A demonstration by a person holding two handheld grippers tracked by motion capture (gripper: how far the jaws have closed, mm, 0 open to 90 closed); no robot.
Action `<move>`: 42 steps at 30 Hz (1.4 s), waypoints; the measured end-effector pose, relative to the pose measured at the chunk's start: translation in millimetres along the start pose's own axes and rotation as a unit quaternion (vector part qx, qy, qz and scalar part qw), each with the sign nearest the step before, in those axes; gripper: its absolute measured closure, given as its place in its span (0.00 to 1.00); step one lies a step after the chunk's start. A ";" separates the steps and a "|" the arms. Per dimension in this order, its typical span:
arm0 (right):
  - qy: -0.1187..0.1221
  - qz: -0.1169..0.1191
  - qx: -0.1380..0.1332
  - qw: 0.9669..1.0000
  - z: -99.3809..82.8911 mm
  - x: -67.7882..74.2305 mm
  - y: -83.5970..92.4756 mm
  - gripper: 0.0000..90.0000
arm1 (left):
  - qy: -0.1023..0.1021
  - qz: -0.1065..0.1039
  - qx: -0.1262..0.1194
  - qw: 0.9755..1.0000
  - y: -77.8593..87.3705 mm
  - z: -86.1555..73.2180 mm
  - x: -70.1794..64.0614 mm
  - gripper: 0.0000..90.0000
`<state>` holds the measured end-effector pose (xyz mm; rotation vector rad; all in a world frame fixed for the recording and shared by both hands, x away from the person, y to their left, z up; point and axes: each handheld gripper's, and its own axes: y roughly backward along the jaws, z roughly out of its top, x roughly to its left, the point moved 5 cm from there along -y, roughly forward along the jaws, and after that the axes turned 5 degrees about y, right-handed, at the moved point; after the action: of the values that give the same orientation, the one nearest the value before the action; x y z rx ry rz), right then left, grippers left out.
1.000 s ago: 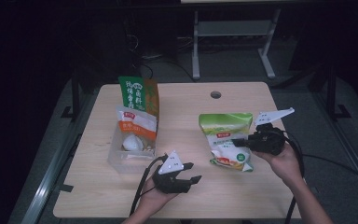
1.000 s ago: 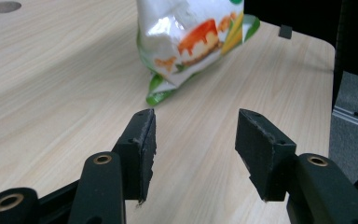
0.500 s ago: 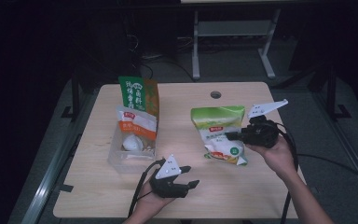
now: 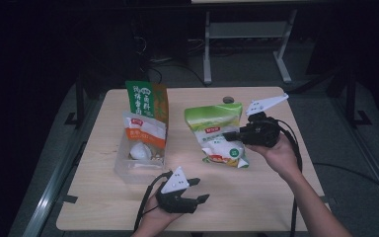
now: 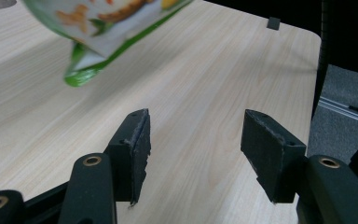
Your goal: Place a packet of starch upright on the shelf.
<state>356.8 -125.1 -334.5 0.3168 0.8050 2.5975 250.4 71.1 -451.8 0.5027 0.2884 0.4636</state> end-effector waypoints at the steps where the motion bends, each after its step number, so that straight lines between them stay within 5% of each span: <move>1: 0.004 0.001 0.001 1.000 3.1 0.9 -1.4 0.98 | -0.001 0.000 -0.001 1.000 0.2 -0.5 0.0 0.46; 15: 0.039 0.021 -0.005 0.999 47.5 16.6 -19.4 0.98 | 0.002 -0.002 -0.006 1.000 2.5 -6.1 0.8 0.43; 42: 0.087 0.066 -0.015 0.994 104.1 50.9 -66.5 0.98 | -0.019 -0.006 0.000 1.000 9.3 -9.9 -6.3 0.40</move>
<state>365.7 -1.7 -284.2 0.1411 0.8265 2.7885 237.9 79.1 -454.4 0.5085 0.2553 0.4417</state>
